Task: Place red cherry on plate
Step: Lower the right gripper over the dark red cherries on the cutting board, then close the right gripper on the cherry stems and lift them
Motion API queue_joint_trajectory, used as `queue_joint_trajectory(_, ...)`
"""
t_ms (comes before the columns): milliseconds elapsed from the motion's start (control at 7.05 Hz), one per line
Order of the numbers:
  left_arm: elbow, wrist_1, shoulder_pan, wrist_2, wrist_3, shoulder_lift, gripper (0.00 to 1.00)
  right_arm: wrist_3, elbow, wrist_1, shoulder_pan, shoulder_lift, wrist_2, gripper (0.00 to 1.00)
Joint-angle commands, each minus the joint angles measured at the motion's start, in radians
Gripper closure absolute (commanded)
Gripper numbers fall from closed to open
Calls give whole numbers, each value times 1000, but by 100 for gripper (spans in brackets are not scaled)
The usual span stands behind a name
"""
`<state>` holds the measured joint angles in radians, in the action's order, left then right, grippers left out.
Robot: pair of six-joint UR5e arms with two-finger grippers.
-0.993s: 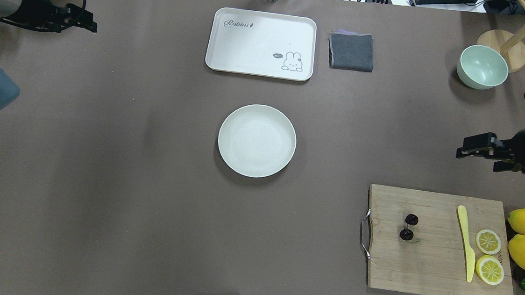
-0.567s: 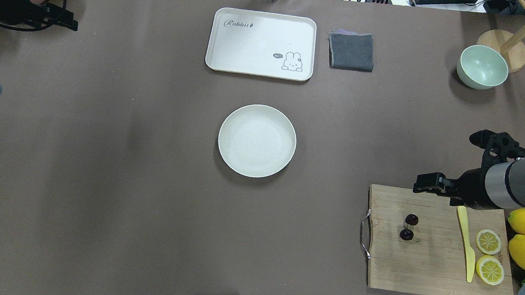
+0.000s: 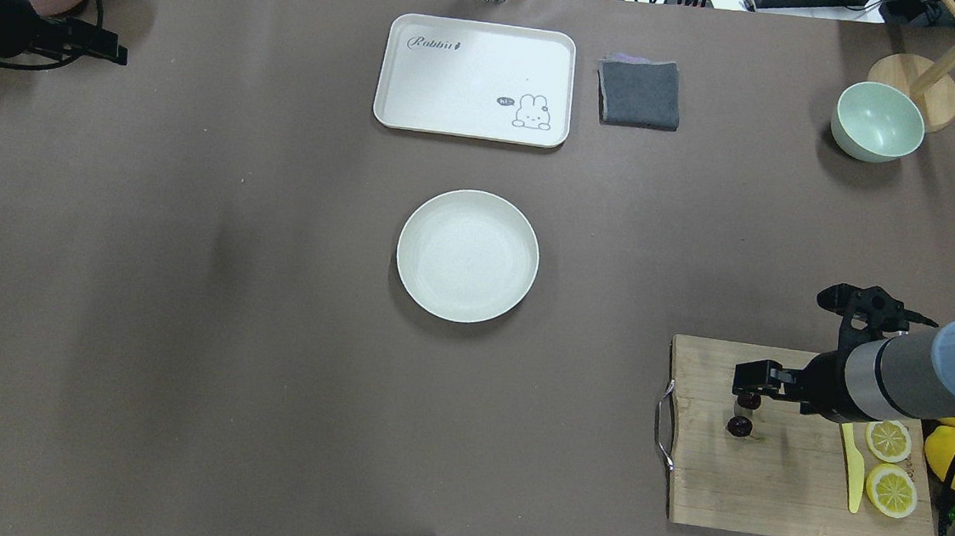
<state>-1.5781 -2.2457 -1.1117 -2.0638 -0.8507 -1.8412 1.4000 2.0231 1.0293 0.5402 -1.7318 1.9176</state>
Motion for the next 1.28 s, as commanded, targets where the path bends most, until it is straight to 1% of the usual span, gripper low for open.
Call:
queue_joint_trajectory(0, -5, -2, 0, -1, -1, 0, 2, 1, -30, 1, -20, 12, -22, 10)
queue_joint_trajectory(142, -3, -2, 0, -1, 1, 0, 2, 1, -32, 1, -20, 14, -22, 27)
queue_joint_trajectory(284, -6, -2, 0, -1, -1, 0, 2, 1, -34, 1, -20, 20, -25, 52)
queue_joint_trajectory(425, -5, -2, 0, -1, -1, 0, 2, 1, -35, 3, -19, 20, -25, 74)
queue_joint_trajectory(567, -5, -2, 0, -1, -1, 2, 2, 1, -35, 6, -22, 20, -25, 91)
queue_joint_trajectory(709, -6, -2, 0, -1, -1, 10, 2, 1, -35, 9, -23, 26, -25, 100)
queue_joint_trajectory(851, -8, -3, 0, -1, -1, 13, 2, -1, -31, 9, -20, 26, -22, 100)
queue_joint_trajectory(993, -7, -3, 0, -1, -1, 13, 2, -2, -21, 9, 27, 26, 0, 100)
queue_joint_trajectory(1134, -6, -3, 0, -1, -1, 13, 2, -9, 0, 12, 88, 32, 67, 100)
